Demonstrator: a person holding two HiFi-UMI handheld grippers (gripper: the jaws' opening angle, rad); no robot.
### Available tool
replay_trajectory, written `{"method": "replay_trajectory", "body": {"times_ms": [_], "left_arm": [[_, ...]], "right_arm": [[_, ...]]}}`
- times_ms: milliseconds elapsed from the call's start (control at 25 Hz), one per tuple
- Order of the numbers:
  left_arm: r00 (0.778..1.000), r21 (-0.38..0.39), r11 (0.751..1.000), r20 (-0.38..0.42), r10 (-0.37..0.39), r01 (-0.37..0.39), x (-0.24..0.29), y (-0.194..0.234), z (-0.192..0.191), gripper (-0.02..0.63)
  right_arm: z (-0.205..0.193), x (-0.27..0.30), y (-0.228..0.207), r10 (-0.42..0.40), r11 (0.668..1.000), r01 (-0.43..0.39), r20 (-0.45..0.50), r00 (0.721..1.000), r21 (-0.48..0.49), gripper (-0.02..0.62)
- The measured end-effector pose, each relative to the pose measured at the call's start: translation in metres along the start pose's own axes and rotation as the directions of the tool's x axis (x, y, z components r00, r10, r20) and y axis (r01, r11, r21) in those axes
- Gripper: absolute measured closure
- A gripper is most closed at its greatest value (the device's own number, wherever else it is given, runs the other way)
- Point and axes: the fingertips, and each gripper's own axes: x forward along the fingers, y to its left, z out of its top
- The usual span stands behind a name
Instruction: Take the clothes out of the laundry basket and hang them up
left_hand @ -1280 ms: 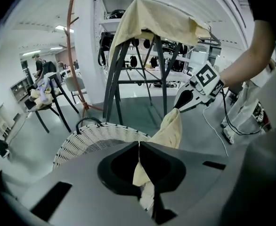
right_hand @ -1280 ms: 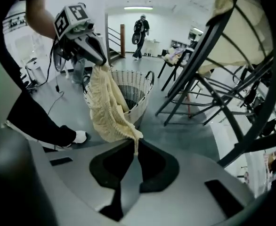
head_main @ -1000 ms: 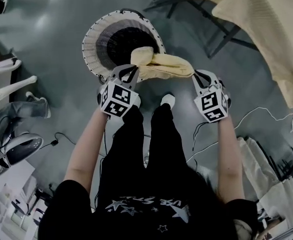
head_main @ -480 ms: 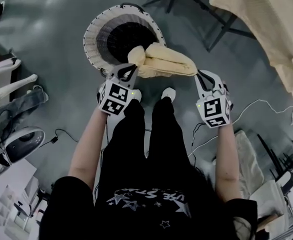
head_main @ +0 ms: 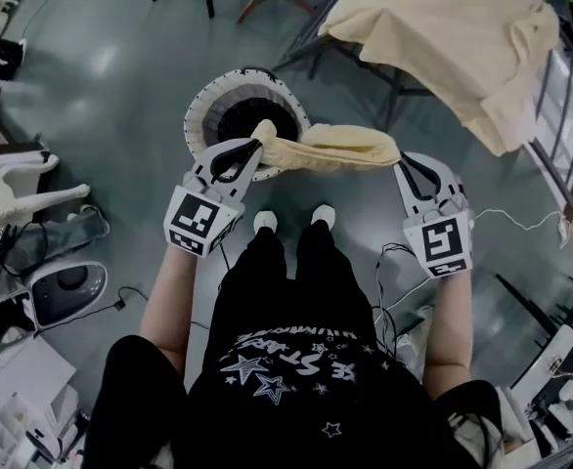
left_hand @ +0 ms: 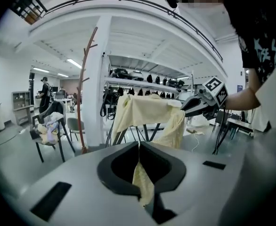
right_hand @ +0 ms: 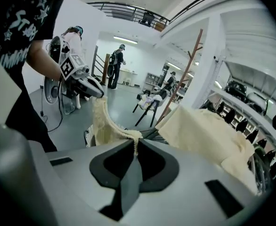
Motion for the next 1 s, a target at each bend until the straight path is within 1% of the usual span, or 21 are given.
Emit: {"method": "replay_trajectory", "body": {"times_ms": [80, 160, 280, 360, 480, 640, 720, 800, 840, 880, 920, 960, 1000], "left_arm": [[0.999, -0.007, 1.000, 0.032, -0.027, 0.027, -0.005, -0.006, 0.018, 0.578], [0.998, -0.026, 0.998, 0.048, -0.051, 0.052, -0.008, -0.015, 0.026, 0.578], [0.995, -0.055, 0.995, 0.053, -0.079, 0.082, -0.010, -0.032, 0.027, 0.578], [0.993, -0.078, 0.991, 0.057, -0.106, 0.110, -0.006, -0.045, 0.024, 0.578], [0.988, -0.073, 0.986, 0.048, -0.149, 0.152, -0.005, -0.062, 0.020, 0.578], [0.973, -0.060, 0.971, 0.039, -0.228, 0.230, 0.000, -0.083, 0.017, 0.578], [0.965, -0.075, 0.962, 0.035, -0.259, 0.261, 0.003, -0.090, 0.013, 0.577], [0.959, -0.108, 0.953, 0.028, -0.282, 0.284, 0.006, -0.093, 0.007, 0.576], [0.956, -0.133, 0.946, 0.028, -0.294, 0.295, 0.008, -0.095, 0.004, 0.564], [0.951, -0.163, 0.937, 0.027, -0.308, 0.308, 0.010, -0.098, 0.000, 0.515], [0.946, -0.194, 0.926, 0.024, -0.325, 0.323, 0.012, -0.101, -0.004, 0.434], [0.940, -0.223, 0.915, 0.016, -0.341, 0.336, 0.016, -0.106, -0.010, 0.376], [0.937, -0.244, 0.909, 0.002, -0.349, 0.339, 0.020, -0.110, -0.016, 0.350]], "right_arm": [[0.024, -0.023, -0.010, -0.035, 0.999, 0.035, 0.010, 0.999, 0.012, 0.558], [0.044, -0.042, -0.015, -0.057, 0.998, 0.057, 0.004, 0.998, 0.009, 0.558], [0.068, -0.059, -0.020, -0.067, 0.996, 0.067, -0.002, 0.998, -0.053, 0.558], [0.076, -0.067, -0.023, -0.088, 0.991, 0.086, -0.017, 0.996, -0.101, 0.558], [0.090, -0.075, -0.026, -0.119, 0.981, 0.114, -0.024, 0.993, -0.154, 0.558], [0.099, -0.084, -0.028, -0.151, 0.979, 0.143, -0.046, 0.987, -0.147, 0.558], [0.102, -0.087, -0.028, -0.162, 0.979, 0.153, -0.055, 0.985, -0.133, 0.558], [0.106, -0.086, -0.026, -0.161, 0.981, 0.154, -0.058, 0.985, -0.117, 0.558], [0.108, -0.084, -0.025, -0.160, 0.982, 0.152, -0.061, 0.985, -0.115, 0.558], [0.110, -0.083, -0.024, -0.158, 0.982, 0.150, -0.064, 0.985, -0.115, 0.558], [0.112, -0.081, -0.022, -0.153, 0.982, 0.145, -0.066, 0.986, -0.118, 0.558], [0.113, -0.079, -0.020, -0.148, 0.983, 0.139, -0.068, 0.987, -0.121, 0.558], [0.114, -0.077, -0.018, -0.142, 0.983, 0.133, -0.070, 0.987, -0.124, 0.558]]}}
